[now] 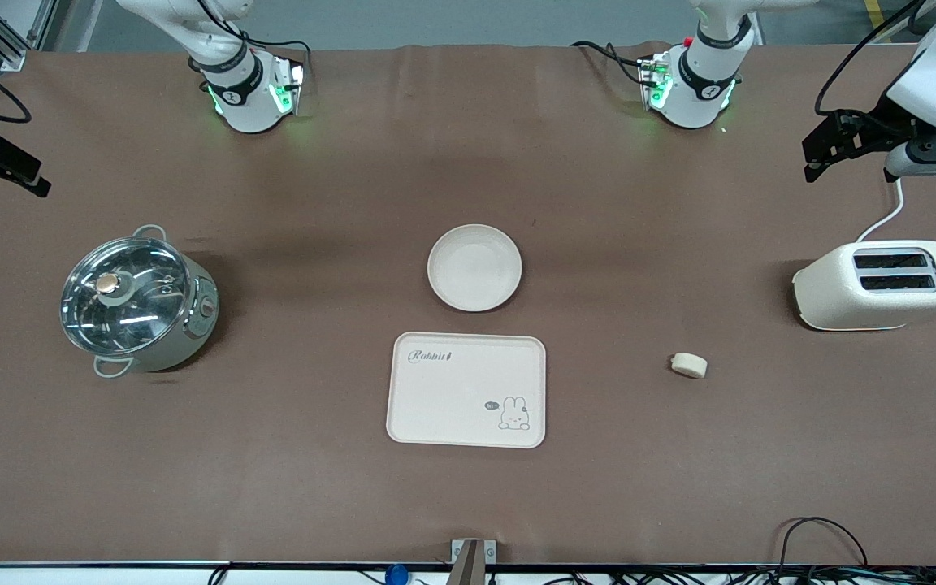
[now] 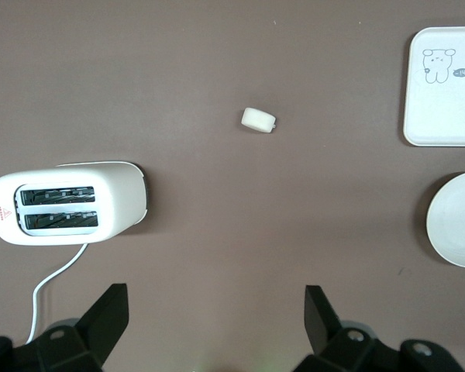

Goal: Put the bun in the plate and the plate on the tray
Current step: 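Reach the left gripper to the bun while the right gripper approaches the plate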

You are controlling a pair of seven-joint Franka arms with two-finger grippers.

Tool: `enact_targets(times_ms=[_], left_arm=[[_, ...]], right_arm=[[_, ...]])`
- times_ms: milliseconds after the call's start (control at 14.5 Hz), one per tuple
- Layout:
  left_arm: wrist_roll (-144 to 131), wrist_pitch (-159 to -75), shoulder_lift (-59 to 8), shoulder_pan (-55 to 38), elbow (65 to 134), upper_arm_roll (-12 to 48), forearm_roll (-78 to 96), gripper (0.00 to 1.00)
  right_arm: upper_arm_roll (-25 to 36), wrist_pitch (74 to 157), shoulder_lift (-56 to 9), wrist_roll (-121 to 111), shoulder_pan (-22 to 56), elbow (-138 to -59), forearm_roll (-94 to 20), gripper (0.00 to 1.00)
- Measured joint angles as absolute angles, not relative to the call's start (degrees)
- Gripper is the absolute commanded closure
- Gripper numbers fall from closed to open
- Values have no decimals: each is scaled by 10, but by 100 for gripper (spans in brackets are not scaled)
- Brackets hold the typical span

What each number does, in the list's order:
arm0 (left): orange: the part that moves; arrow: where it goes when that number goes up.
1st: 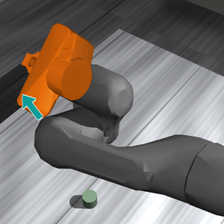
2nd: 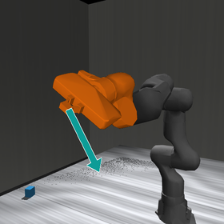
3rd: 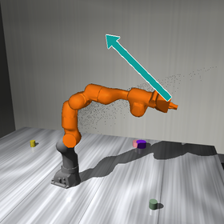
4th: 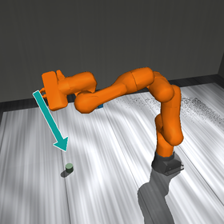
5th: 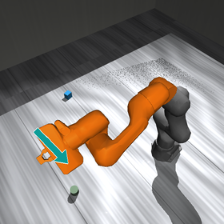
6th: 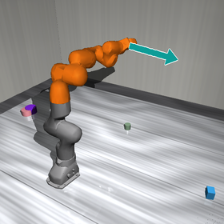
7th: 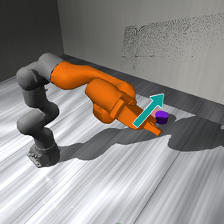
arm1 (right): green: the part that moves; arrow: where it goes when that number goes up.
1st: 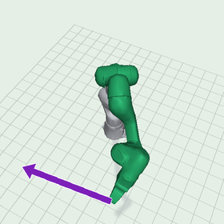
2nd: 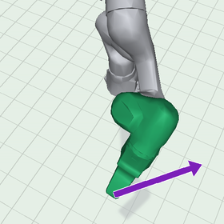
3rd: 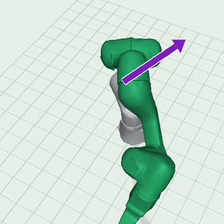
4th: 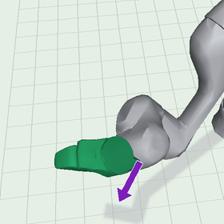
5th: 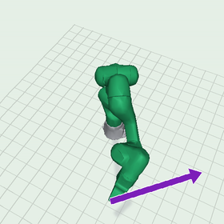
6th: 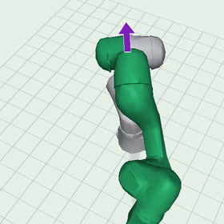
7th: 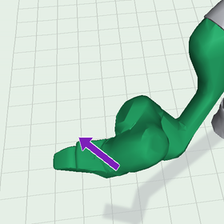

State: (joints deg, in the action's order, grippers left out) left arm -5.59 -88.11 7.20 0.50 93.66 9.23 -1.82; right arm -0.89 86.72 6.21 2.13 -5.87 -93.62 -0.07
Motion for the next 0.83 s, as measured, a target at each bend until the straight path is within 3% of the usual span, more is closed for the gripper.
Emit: enact_targets(times_ms=[414,828], left_arm=[[-56,-882,57,5,932,92,-17,0],[-123,-981,-43,4,948,92,-15,0]], right_arm=[[-9,868,62,21,-59,-936,-1,0],[-13,880,61,23,-8,-931,-35,0]])
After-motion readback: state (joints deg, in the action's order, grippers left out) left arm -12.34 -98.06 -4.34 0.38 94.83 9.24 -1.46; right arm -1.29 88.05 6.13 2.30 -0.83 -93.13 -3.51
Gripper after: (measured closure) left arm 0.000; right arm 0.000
